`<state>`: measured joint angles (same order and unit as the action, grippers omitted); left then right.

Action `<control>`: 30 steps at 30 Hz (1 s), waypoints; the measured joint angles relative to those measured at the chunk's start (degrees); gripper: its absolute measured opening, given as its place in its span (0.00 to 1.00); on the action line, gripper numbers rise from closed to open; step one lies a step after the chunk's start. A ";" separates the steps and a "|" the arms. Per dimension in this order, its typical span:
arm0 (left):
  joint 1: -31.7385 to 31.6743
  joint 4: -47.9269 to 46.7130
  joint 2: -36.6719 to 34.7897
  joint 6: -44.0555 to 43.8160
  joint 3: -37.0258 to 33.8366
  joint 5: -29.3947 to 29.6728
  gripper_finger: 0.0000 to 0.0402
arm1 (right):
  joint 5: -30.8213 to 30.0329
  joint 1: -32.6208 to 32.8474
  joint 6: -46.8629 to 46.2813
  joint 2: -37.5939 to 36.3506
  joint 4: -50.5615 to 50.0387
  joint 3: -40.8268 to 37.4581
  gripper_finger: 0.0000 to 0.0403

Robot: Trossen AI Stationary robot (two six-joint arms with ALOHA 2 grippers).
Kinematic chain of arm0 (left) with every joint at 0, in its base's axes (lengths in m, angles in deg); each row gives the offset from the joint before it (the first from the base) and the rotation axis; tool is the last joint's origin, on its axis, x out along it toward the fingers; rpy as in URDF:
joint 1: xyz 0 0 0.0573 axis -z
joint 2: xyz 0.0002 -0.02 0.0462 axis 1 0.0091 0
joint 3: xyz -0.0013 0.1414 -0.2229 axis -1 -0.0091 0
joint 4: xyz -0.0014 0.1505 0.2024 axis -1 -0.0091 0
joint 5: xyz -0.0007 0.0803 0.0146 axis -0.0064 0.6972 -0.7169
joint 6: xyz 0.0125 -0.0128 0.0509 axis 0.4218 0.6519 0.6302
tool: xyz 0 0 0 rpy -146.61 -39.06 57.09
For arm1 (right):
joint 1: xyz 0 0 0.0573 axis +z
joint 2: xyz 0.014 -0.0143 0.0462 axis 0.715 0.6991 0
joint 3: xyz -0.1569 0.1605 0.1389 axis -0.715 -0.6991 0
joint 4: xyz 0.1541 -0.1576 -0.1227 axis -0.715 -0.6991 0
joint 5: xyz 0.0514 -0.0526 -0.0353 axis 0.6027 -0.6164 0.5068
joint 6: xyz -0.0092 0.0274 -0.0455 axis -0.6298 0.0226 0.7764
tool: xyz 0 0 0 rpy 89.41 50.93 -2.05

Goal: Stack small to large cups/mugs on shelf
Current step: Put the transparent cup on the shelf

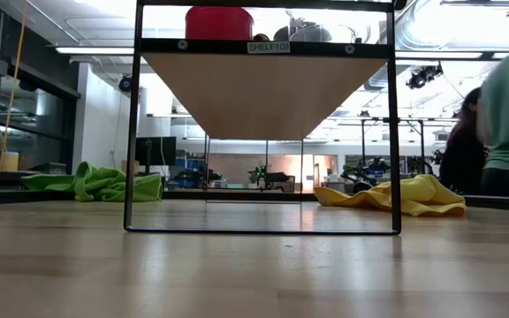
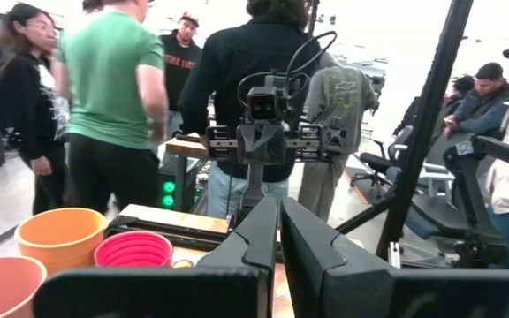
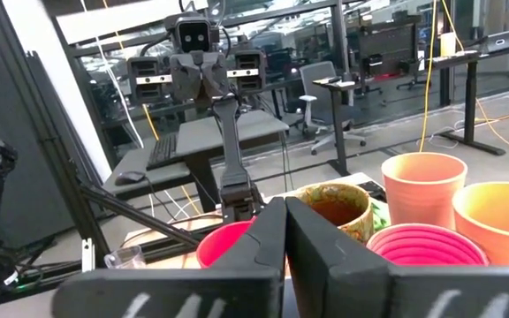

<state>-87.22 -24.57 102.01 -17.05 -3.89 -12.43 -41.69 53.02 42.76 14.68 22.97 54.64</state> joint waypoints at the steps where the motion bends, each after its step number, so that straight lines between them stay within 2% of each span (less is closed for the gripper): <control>1: 0.01 0.02 0.00 -0.01 0.00 0.63 0.02 | 0.02 0.00 0.05 0.00 -0.02 0.00 0.00; 5: 0.01 0.00 0.00 -0.01 0.00 3.22 0.02 | 0.04 0.00 0.11 0.00 -0.02 0.00 0.00; 8: -0.01 0.04 0.00 -0.01 0.00 3.40 0.06 | 0.06 0.00 0.13 0.00 -0.02 0.00 0.00; 18: -0.01 0.07 0.00 -1.72 0.00 3.37 0.45 | 0.06 0.00 0.13 0.00 -0.04 0.00 0.00; 21: -0.01 0.05 0.00 -3.43 0.00 3.34 0.53 | 0.07 0.00 0.13 0.00 -0.04 0.00 0.00; 27: 0.01 -0.32 -0.02 -8.74 0.04 -0.16 0.55 | 0.08 -0.02 0.02 0.00 -0.09 0.00 0.00; 30: 0.01 -10.77 0.98 -13.17 3.37 -2.76 0.55 | 0.08 -0.02 0.10 0.00 -0.09 0.00 0.00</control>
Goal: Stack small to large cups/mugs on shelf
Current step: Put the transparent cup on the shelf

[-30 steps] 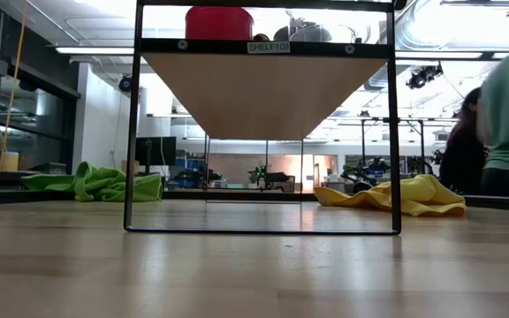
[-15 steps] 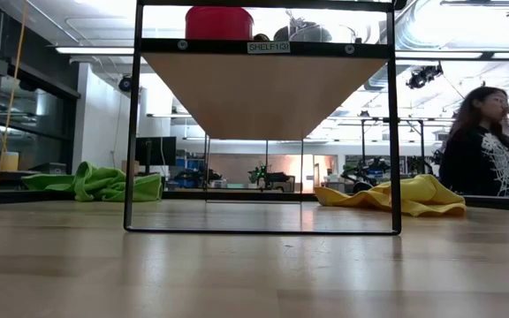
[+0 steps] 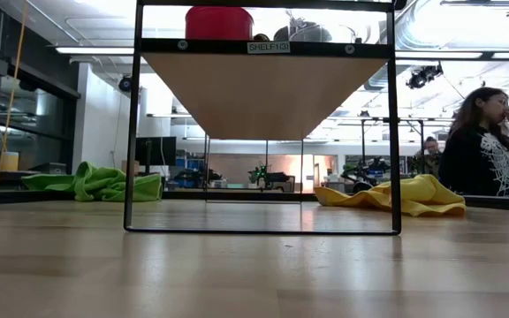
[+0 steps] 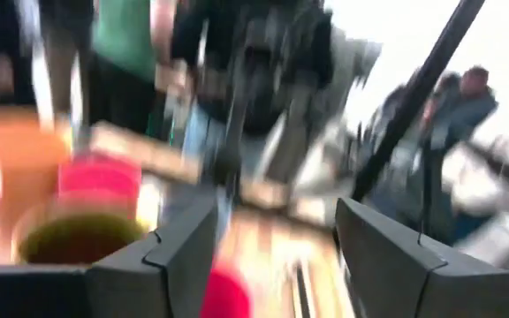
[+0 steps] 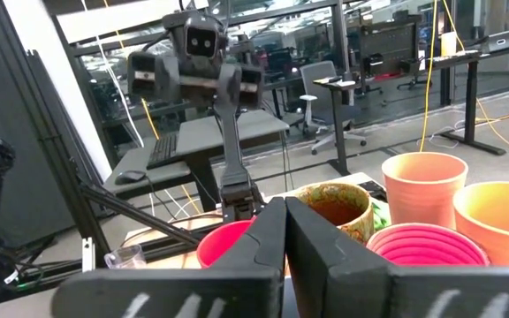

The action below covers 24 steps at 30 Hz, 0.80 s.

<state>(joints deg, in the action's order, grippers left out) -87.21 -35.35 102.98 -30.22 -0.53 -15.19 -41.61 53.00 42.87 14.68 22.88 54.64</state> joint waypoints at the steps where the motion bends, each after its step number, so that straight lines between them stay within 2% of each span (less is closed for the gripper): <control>1: 0.09 -5.71 1.00 -1.81 2.07 -0.73 0.55 | 0.00 -0.01 0.01 0.00 -0.03 0.00 0.00; 6: 5.40 -34.73 9.93 -7.10 14.33 -3.82 0.55 | 0.00 -0.01 -0.29 -0.02 -1.44 0.00 0.00; 10: 14.20 -53.56 18.89 -8.41 22.83 -5.75 0.55 | 0.00 0.00 -0.41 -0.01 -2.37 0.00 0.00; 12: 19.08 -60.06 23.31 -9.58 25.40 -6.26 0.55 | 0.00 -0.01 -0.41 -0.02 -2.36 0.00 0.00; 16: 29.75 -63.73 29.39 -13.61 26.12 -9.28 0.55 | 0.00 0.00 -0.41 -0.02 -2.72 0.00 0.00; 20: 39.60 -63.46 34.18 -18.56 24.20 -9.00 0.55 | 0.00 -0.01 -0.41 -0.02 -3.79 0.00 0.00; 24: 46.48 -62.47 37.85 -24.34 22.22 -8.92 0.55 | 0.00 -0.01 -0.41 -0.02 -3.87 0.00 0.00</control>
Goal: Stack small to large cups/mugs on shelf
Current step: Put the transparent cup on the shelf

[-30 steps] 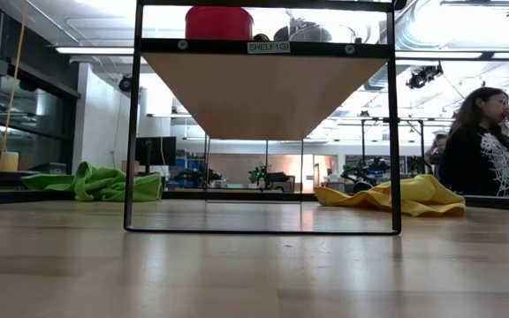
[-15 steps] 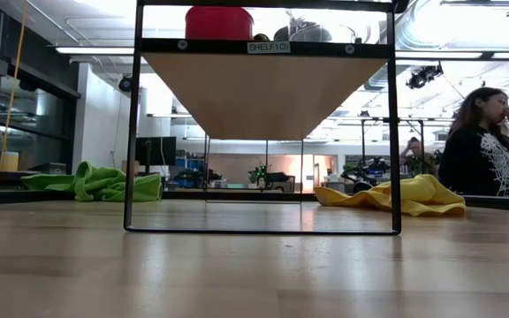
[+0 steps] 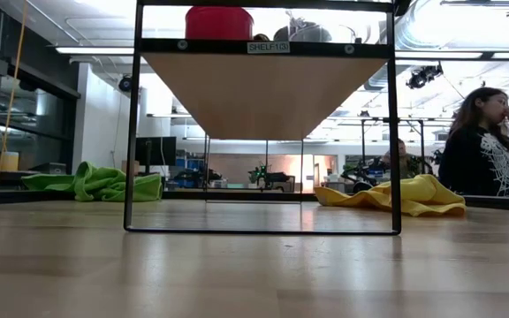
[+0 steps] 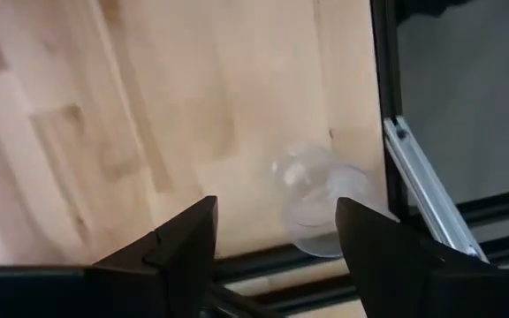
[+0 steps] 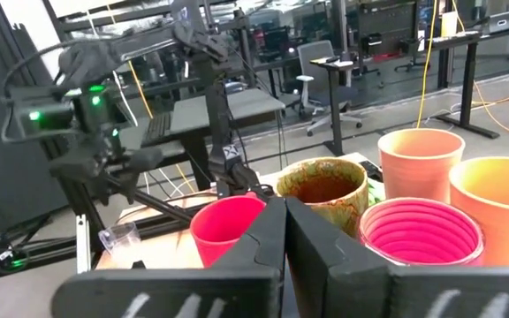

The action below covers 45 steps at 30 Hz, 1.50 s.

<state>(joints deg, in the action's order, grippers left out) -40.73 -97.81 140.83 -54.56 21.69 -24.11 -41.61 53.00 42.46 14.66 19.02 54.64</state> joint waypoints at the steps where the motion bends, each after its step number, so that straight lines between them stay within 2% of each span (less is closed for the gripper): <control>1: 1.32 0.54 0.64 -1.66 -0.38 -0.20 0.55 | 0.00 0.01 0.00 0.00 0.00 0.00 0.00; 7: 6.13 1.99 2.61 -7.62 -3.47 -1.03 0.55 | 0.00 0.00 0.00 0.00 0.02 0.00 0.00; 16: 6.01 5.24 2.59 -7.67 -6.26 -0.81 0.55 | 0.00 0.00 0.00 0.00 -0.03 0.00 0.00; 28: 6.02 5.93 2.59 -12.27 -6.26 -0.59 0.55 | 0.13 -1.31 -2.14 0.01 -0.90 0.00 0.00; 34: 6.02 6.18 2.92 -12.49 -6.26 -0.57 0.55 | 2.49 -2.22 -2.80 0.00 -0.90 0.00 0.00; 45: 6.02 8.24 3.18 -13.58 -7.27 -0.19 0.55 | 2.62 -2.25 -3.20 0.01 -0.92 0.00 0.00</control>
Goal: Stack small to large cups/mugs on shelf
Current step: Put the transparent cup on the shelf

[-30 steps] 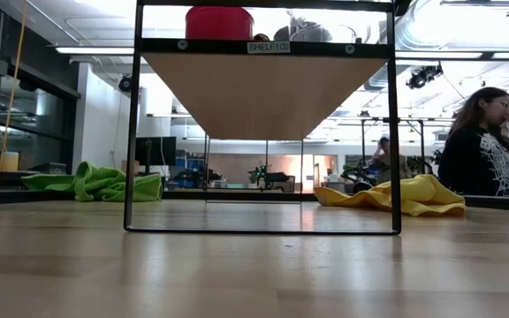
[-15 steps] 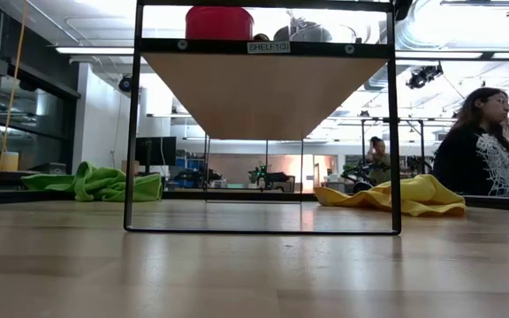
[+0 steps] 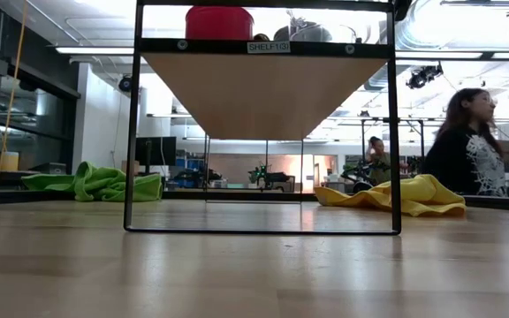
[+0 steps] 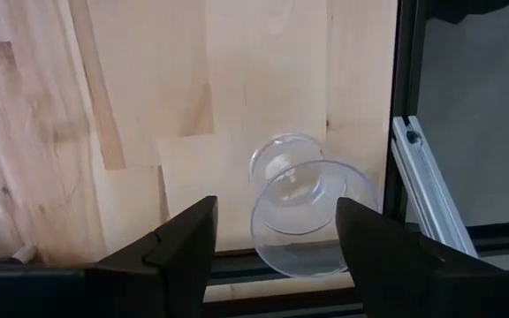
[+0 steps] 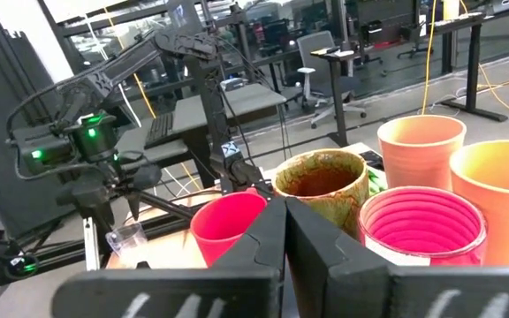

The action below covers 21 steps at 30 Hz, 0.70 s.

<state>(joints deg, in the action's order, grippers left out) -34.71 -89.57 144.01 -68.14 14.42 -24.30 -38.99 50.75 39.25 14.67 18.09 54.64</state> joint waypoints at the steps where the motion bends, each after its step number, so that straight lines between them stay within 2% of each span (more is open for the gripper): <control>1: 0.00 0.73 0.01 0.00 -0.53 -0.28 0.55 | 0.00 0.00 -0.01 -0.01 0.00 0.00 0.00; 8: 0.00 2.40 0.01 -0.58 -4.68 -0.73 0.55 | 0.00 0.00 0.13 -0.01 -0.28 0.00 0.00; 14: 0.04 6.94 0.01 -0.94 -7.39 -4.50 0.55 | 0.00 0.00 0.16 -0.01 -0.48 0.00 0.00; 21: 0.00 8.56 0.01 -1.01 -10.18 -4.47 0.55 | -0.02 0.00 0.18 -0.01 -1.11 0.00 0.00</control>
<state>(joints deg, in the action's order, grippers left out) -34.71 -81.02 144.02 -69.15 4.24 -28.77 -39.01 50.75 39.44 14.66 16.98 54.64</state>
